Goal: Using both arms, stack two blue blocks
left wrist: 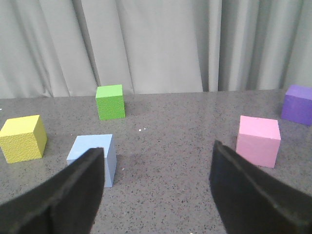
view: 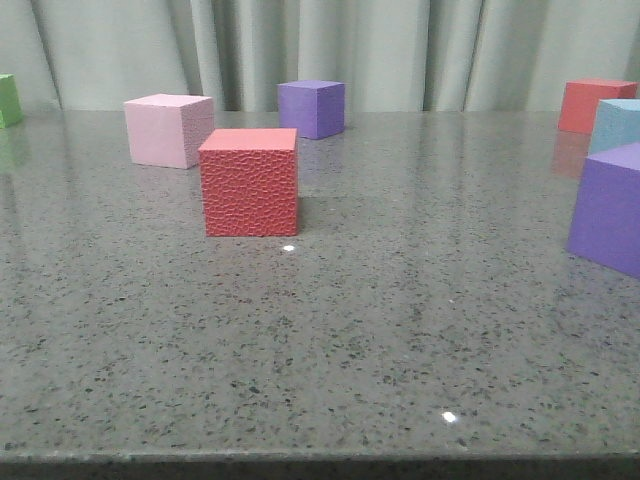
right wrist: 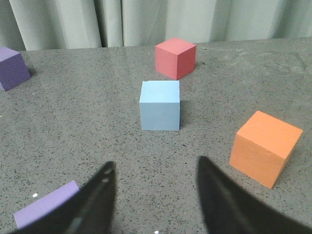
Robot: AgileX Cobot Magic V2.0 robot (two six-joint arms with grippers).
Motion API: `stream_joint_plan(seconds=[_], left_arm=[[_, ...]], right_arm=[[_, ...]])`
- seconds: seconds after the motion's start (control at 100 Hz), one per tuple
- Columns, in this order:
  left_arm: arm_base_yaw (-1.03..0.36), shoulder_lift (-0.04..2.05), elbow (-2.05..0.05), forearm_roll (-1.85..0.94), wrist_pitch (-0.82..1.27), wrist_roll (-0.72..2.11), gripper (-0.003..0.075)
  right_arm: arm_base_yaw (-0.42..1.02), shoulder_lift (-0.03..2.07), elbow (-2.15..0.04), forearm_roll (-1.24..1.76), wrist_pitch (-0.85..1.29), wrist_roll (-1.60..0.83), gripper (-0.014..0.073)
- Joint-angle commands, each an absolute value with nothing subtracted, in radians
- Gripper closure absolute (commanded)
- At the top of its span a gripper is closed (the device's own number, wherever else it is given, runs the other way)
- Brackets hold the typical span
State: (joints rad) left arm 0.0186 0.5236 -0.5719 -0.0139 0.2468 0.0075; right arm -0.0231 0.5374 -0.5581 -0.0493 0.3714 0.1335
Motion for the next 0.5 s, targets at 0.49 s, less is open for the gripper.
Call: stream_joint_plan(seconds=[0.49], left_arm=[[0.026, 0.535, -0.61, 0.0, 0.161, 0.0, 0.0202]], right_arm=[[-0.023, 0.696, -0.754, -0.047, 0.51, 0.128, -0.0065]])
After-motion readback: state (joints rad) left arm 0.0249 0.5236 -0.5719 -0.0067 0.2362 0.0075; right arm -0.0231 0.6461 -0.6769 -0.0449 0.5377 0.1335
